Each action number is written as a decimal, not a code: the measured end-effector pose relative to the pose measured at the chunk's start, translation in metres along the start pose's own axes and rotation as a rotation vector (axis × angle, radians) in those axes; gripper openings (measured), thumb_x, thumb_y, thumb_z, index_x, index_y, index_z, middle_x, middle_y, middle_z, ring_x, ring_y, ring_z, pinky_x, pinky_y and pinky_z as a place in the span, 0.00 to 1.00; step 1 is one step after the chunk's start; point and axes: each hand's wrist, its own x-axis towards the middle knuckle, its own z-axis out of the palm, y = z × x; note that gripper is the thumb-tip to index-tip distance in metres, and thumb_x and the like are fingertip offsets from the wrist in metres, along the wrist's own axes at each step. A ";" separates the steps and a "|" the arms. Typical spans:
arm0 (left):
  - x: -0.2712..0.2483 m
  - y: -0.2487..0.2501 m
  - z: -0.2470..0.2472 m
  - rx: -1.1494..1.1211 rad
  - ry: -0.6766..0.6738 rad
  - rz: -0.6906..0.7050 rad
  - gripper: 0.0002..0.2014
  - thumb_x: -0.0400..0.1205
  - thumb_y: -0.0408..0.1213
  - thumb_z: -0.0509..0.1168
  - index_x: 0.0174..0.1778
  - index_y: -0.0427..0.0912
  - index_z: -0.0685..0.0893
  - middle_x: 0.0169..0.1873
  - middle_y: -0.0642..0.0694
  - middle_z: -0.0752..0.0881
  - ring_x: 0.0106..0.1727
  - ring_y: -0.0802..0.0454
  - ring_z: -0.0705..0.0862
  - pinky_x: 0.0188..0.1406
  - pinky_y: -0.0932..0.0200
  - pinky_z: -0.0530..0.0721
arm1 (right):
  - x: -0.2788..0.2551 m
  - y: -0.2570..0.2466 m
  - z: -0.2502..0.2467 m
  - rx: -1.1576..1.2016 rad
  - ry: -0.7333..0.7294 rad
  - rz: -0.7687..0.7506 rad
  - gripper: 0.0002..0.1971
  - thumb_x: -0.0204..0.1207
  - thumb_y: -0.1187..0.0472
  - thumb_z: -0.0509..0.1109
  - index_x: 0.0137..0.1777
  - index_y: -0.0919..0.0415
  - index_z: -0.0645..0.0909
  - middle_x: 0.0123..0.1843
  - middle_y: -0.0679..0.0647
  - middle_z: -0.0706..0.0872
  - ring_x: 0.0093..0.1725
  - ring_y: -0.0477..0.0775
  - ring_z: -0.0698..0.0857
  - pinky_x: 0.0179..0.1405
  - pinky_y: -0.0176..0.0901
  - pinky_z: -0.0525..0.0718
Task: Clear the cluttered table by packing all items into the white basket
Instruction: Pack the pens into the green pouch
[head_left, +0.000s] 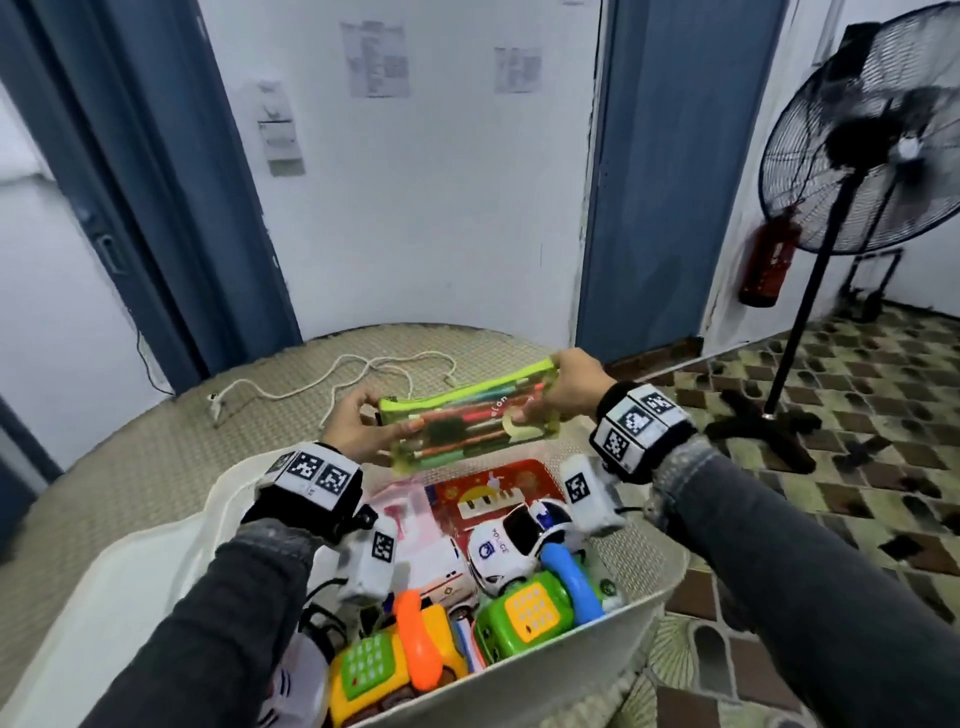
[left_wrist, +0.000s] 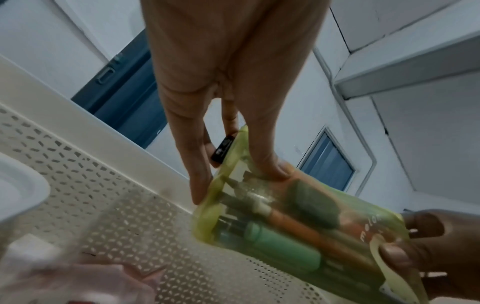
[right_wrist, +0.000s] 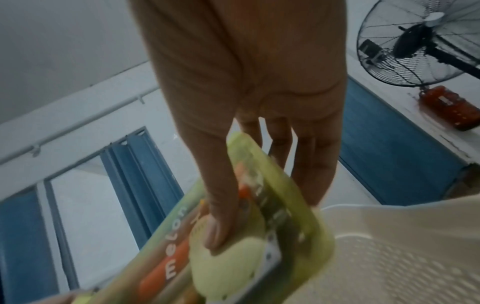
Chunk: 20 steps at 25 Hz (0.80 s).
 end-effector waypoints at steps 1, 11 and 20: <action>0.008 -0.004 0.003 0.065 0.028 -0.024 0.18 0.71 0.32 0.77 0.48 0.38 0.74 0.42 0.38 0.85 0.38 0.40 0.87 0.27 0.51 0.87 | 0.010 0.001 0.002 -0.046 -0.014 0.047 0.21 0.58 0.65 0.86 0.49 0.63 0.82 0.40 0.54 0.86 0.42 0.55 0.88 0.37 0.45 0.90; 0.053 -0.045 0.043 0.320 0.163 -0.188 0.21 0.63 0.34 0.84 0.35 0.40 0.75 0.36 0.41 0.84 0.41 0.43 0.85 0.43 0.50 0.86 | 0.069 0.040 0.014 -0.222 -0.093 0.078 0.15 0.64 0.77 0.78 0.50 0.66 0.89 0.52 0.60 0.88 0.48 0.55 0.87 0.46 0.41 0.87; 0.040 -0.035 0.054 0.498 0.149 -0.280 0.15 0.66 0.38 0.82 0.31 0.40 0.81 0.29 0.49 0.81 0.40 0.51 0.81 0.32 0.62 0.73 | 0.078 0.051 0.033 -0.581 -0.100 -0.147 0.11 0.74 0.72 0.69 0.56 0.65 0.84 0.55 0.62 0.86 0.54 0.62 0.85 0.55 0.51 0.84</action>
